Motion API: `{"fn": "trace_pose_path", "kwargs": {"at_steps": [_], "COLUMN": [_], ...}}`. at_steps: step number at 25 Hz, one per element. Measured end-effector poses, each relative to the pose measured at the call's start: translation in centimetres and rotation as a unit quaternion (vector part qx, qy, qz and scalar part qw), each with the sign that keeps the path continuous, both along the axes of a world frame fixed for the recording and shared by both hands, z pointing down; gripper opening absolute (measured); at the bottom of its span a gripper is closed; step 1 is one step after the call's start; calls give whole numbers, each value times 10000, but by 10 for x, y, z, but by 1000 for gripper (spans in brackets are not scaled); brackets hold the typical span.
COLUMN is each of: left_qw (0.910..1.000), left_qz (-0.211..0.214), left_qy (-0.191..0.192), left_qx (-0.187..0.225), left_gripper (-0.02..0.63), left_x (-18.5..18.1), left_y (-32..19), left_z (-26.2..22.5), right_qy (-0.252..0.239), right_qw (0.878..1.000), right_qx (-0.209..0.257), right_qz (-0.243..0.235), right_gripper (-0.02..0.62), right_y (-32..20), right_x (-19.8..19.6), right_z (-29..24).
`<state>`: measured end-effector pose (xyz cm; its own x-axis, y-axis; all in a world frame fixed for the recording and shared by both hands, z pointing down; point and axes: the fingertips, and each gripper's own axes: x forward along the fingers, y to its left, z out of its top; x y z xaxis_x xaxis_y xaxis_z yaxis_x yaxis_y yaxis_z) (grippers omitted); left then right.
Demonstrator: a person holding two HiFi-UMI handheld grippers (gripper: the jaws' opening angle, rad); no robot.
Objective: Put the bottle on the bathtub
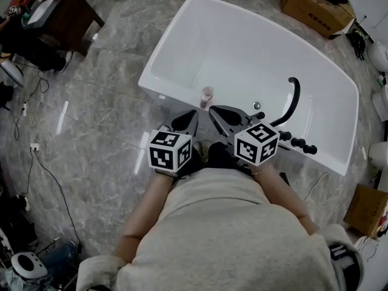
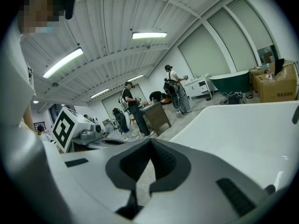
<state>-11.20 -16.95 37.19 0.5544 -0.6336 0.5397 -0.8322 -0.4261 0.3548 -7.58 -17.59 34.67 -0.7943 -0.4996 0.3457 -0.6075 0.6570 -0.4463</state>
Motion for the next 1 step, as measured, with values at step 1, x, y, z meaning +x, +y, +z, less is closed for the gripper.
{"fn": "trace_pose_path", "kwargs": {"at_steps": [1], "left_qw": [10000], "left_qz": [-7], "left_qy": [8], "left_qx": [-12], "left_gripper": [8], "left_x": [0], "left_y": [0], "left_z": [0], "right_qy": [0], "right_qw": [10000], "right_qx": [-4], "right_qz": [-2], "right_gripper": [-2], "right_y": [0], "right_x": [0], "right_z": [0]}}
